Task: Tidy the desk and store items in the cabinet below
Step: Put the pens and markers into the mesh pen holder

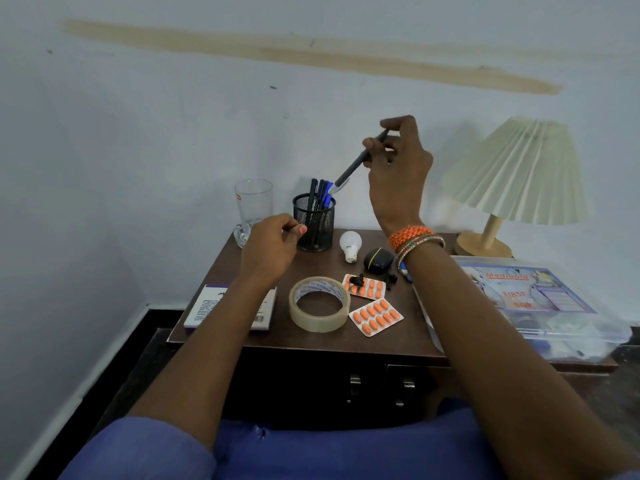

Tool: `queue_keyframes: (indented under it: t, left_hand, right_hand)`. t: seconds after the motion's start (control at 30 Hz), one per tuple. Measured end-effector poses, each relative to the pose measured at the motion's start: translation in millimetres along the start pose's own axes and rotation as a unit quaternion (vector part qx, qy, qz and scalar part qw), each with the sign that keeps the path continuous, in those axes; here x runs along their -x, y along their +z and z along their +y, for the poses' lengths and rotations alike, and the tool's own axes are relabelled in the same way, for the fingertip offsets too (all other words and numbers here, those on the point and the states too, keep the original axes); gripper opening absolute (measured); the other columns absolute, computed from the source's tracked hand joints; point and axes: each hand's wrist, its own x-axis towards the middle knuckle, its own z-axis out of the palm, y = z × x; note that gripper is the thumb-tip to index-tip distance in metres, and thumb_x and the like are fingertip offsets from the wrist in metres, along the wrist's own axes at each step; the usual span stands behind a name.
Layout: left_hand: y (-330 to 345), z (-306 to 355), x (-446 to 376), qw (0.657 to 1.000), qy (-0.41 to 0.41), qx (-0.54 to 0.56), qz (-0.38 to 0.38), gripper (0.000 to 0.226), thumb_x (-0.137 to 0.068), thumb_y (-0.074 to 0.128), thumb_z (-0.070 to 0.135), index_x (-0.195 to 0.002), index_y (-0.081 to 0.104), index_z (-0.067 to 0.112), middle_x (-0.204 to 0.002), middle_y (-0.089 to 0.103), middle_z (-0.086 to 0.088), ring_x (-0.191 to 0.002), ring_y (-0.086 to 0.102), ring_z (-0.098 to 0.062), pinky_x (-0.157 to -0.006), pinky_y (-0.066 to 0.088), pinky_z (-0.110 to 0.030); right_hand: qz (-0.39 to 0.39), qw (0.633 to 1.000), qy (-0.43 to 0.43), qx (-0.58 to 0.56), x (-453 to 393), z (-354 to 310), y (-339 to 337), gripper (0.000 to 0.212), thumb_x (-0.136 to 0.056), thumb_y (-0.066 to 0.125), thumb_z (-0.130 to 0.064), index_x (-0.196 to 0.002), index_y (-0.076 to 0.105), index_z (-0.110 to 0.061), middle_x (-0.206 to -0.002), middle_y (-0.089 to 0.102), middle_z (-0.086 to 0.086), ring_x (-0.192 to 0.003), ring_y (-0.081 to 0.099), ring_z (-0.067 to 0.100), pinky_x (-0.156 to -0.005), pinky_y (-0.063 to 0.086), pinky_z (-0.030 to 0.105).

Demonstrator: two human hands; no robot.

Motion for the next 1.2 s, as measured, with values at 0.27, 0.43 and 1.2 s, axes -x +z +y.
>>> queue_keyframes:
  t: [0.27, 0.43, 1.2]
  left_hand:
    - [-2, -36, -11, 1.000, 0.012, -0.016, -0.020, 0.013, -0.092, 0.056, 0.025, -0.100, 0.062, 0.017, -0.105, 0.064, -0.001, -0.094, 0.053, -0.012, -0.083, 0.044, -0.031]
    - [-1, -50, -15, 0.997, 0.027, -0.062, -0.034, 0.018, -0.093, 0.055, 0.027, -0.107, 0.060, 0.019, -0.113, 0.062, 0.000, -0.104, 0.053, -0.015, -0.085, 0.044, -0.030]
    - [-13, -72, -13, 0.988, 0.069, -0.124, -0.064, 0.024, -0.094, 0.052, 0.029, -0.116, 0.057, 0.023, -0.130, 0.056, 0.003, -0.118, 0.049, -0.013, -0.087, 0.035, -0.021]
  right_hand:
    - [-0.095, 0.987, -0.078, 0.104, -23, 22, 50, 0.019, -0.092, 0.053, 0.001, -0.111, 0.055, 0.000, -0.084, 0.061, 0.001, -0.066, 0.052, -0.020, -0.062, 0.040, 0.000]
    - [-0.143, 0.981, -0.029, 0.128, -20, 48, 71, 0.026, -0.092, 0.045, 0.006, -0.113, 0.056, -0.002, -0.091, 0.065, 0.012, -0.079, 0.059, 0.002, -0.073, 0.055, 0.031]
    - [-0.237, 0.944, 0.083, 0.213, -7, 101, 126, 0.015, -0.086, 0.055, -0.001, -0.099, 0.057, -0.007, -0.093, 0.063, 0.018, -0.080, 0.063, 0.027, -0.076, 0.055, 0.040]
